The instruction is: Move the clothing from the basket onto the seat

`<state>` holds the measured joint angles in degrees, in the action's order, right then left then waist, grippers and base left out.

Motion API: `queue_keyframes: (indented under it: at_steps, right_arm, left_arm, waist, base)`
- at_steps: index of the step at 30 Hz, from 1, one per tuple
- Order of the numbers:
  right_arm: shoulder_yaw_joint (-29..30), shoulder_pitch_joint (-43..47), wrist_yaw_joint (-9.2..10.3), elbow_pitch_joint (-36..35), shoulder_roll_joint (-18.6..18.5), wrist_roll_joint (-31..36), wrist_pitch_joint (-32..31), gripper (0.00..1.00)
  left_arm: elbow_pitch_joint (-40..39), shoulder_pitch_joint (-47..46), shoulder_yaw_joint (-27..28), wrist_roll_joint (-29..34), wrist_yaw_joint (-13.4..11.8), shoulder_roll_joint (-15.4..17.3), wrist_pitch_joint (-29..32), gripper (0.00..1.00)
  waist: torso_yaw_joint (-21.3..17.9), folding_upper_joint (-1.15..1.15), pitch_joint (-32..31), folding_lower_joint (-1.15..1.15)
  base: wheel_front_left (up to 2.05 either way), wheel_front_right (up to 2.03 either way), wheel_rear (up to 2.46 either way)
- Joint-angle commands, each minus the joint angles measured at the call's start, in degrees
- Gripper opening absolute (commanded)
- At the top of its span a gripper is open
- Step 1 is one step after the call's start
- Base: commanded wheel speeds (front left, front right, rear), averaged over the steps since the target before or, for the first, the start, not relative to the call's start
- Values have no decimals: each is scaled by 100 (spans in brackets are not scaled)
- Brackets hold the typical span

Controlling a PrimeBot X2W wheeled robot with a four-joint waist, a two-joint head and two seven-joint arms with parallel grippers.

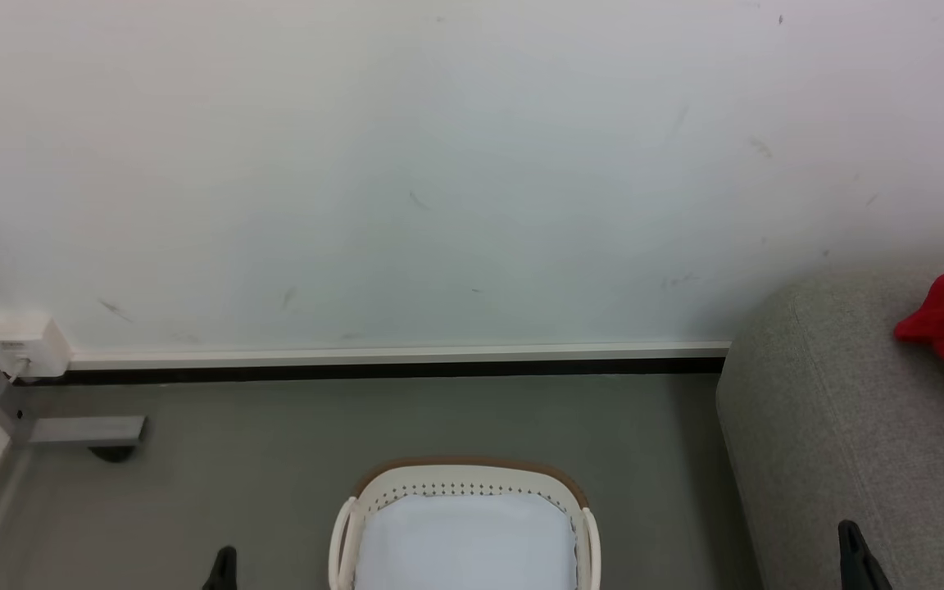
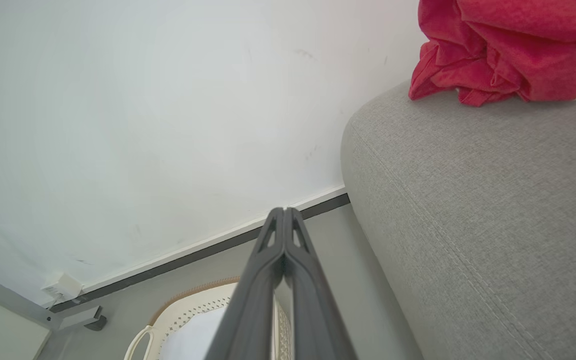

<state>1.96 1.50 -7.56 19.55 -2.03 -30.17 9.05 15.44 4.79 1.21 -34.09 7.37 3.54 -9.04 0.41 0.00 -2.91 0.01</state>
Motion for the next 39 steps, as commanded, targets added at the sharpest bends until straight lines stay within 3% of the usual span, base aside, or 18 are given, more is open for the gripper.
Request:
queue_keyframes:
  at_steps: [1,39]
  right_arm:
    - [37,-174,3,-122,-50,-336,-70,0]
    - [245,-480,7,-340,-83,-3158,-790,0]
  left_arm:
    - [-95,-170,45,-320,4,10,68,0]
    - [-124,-641,290,-2962,11,-20,792,0]
  waist:
    - [-1,0,7,0]
    - [-16,0,118,-1]
  base:
    - [0,0,0]
    - [0,0,0]
